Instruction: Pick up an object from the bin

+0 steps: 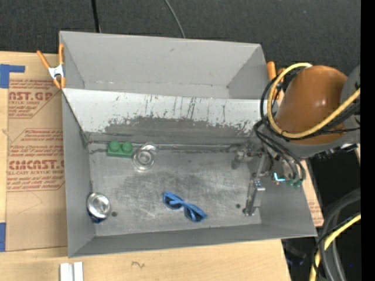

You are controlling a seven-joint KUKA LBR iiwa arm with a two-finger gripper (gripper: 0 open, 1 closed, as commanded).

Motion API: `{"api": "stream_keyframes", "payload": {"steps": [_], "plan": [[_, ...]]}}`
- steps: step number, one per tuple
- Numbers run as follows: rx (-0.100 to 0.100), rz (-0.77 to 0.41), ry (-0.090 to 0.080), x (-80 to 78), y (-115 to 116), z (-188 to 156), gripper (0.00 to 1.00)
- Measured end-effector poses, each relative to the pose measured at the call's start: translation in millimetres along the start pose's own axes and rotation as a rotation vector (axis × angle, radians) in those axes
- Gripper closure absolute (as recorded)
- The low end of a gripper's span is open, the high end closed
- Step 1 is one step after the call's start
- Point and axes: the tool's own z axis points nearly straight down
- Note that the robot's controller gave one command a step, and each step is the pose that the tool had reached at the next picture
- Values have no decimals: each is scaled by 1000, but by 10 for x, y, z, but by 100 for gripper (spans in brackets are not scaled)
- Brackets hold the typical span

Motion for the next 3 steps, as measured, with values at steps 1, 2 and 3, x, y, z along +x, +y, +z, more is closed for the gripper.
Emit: {"api": "stream_keyframes", "payload": {"steps": [1, 2, 3], "plan": [[-2, 409, -1, -16, 632, 791, 0], [0, 218, -15, -31, 1037, 1378, 0], [-1, 217, -15, -35, 1042, 1373, 100]]}}
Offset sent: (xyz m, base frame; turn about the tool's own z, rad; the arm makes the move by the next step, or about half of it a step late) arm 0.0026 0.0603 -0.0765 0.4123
